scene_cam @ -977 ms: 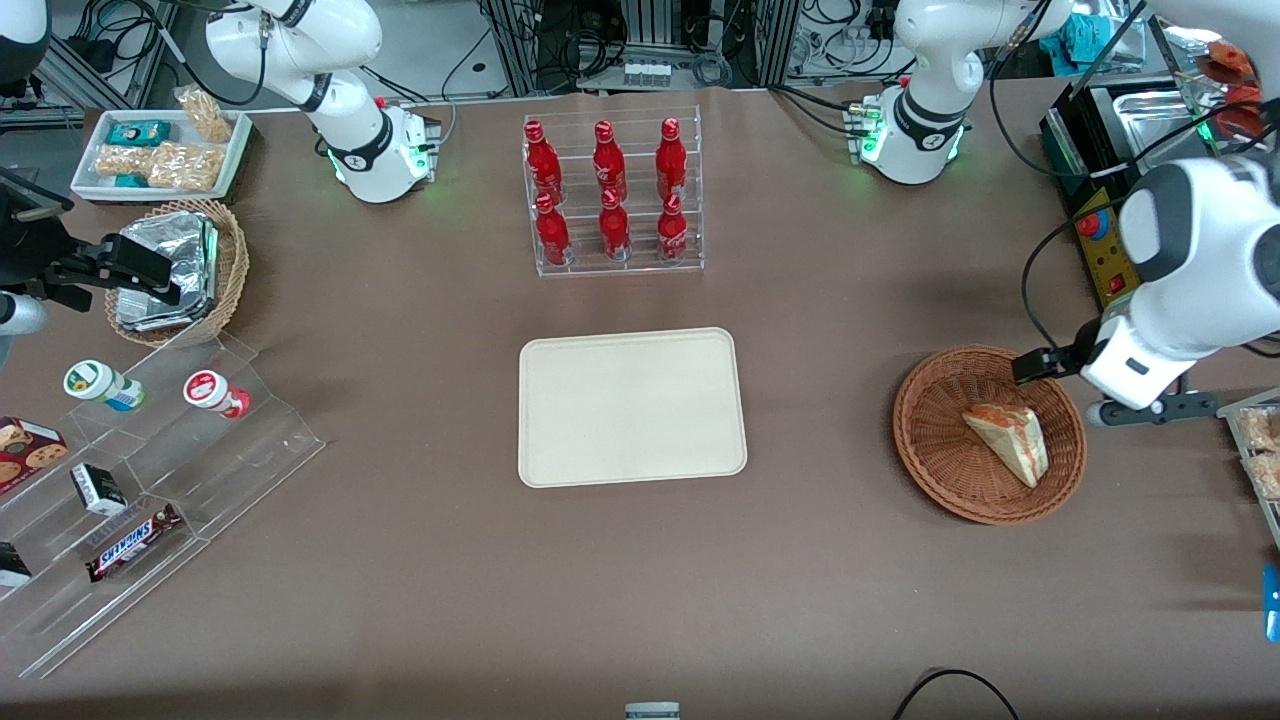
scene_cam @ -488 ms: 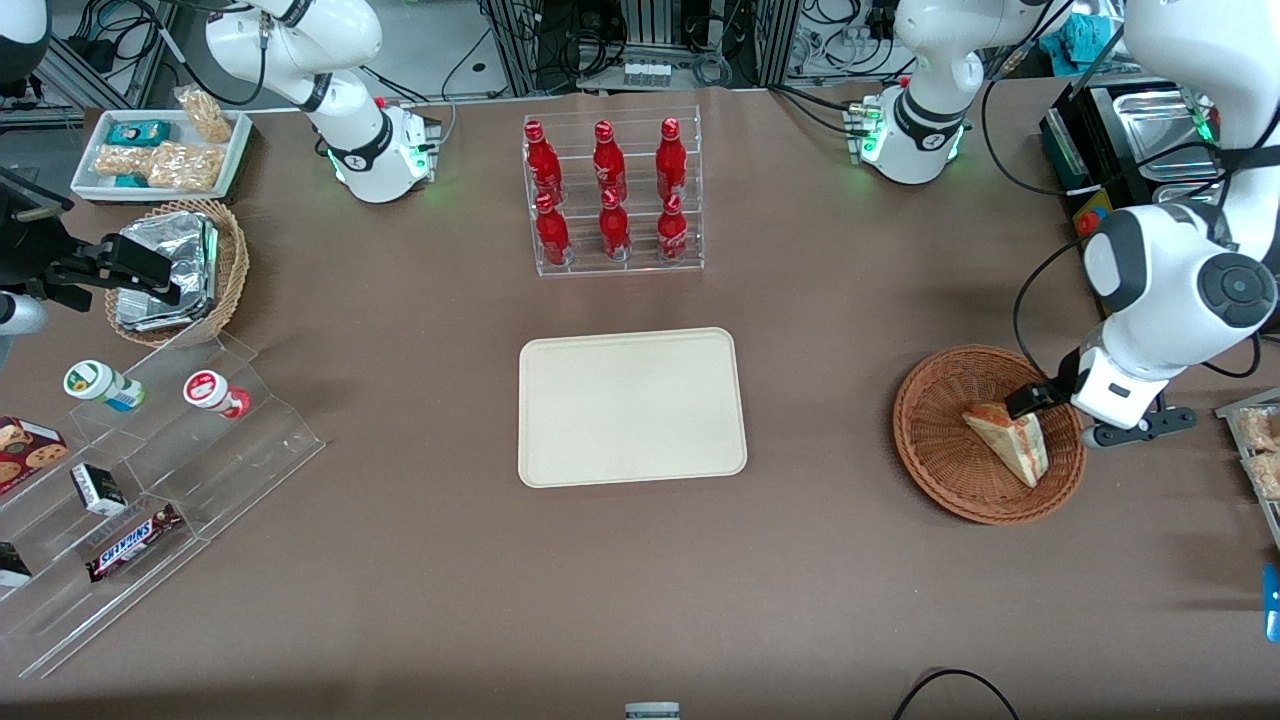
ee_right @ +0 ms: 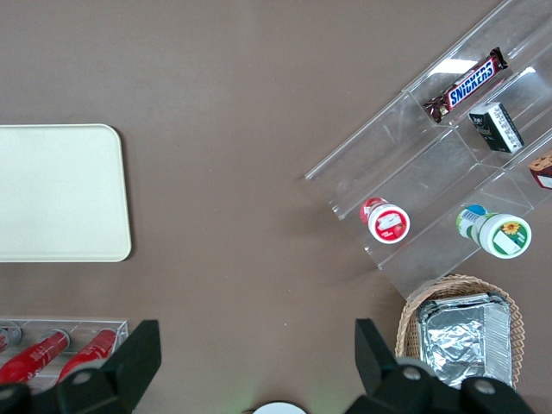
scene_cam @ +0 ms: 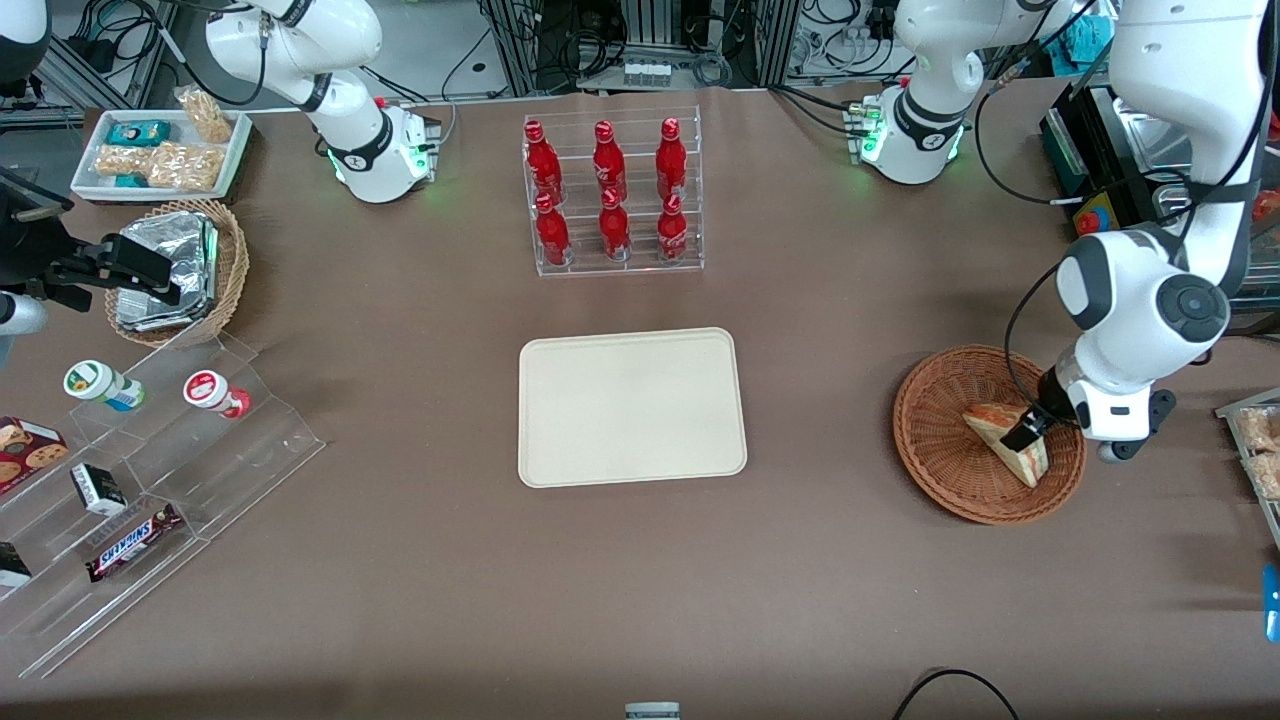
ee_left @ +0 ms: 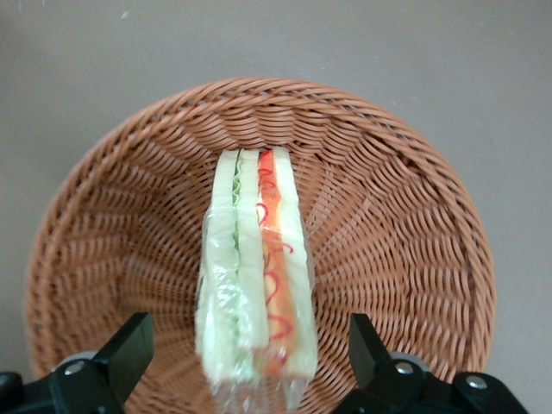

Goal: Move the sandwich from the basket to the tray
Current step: 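Close the left gripper on the wrapped sandwich's crust edge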

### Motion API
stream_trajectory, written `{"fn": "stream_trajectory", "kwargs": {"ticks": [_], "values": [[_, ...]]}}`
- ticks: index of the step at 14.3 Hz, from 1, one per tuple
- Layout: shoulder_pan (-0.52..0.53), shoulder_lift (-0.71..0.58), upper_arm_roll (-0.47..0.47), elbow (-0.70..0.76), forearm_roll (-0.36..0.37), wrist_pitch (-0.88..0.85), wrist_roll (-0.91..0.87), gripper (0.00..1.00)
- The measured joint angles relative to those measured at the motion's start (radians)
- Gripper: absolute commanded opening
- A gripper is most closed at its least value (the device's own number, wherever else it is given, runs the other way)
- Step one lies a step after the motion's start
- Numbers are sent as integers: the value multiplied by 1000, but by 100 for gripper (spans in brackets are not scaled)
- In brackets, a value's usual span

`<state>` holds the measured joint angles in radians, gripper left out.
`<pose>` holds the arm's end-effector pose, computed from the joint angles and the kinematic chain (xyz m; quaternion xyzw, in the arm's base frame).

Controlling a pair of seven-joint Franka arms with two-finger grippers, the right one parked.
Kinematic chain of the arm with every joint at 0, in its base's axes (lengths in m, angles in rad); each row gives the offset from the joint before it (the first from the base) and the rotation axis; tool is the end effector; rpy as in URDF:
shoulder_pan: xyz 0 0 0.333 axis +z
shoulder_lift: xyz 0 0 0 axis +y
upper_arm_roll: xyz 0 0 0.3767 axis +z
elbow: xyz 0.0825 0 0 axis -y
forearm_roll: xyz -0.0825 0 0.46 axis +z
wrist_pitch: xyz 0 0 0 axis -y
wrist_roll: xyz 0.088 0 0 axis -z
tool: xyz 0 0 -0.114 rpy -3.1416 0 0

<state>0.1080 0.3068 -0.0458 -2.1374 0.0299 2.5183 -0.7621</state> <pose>0.6460 0.0405 0.2606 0.9198 0.3907 0.0358 0.0106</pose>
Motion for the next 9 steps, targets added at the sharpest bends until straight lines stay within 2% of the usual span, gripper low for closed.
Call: {"fn": "stream_trajectory", "kwargs": {"ticks": [2, 3, 4, 6, 9], "values": [[-1, 35, -1, 0, 0, 23, -35, 42], [-1, 46, -1, 0, 0, 26, -39, 19], [-1, 50, -1, 0, 0, 26, -39, 11], [-3, 46, -3, 8, 1, 5, -35, 6], [-15, 17, -8, 65, 2, -166, 39, 1]]}}
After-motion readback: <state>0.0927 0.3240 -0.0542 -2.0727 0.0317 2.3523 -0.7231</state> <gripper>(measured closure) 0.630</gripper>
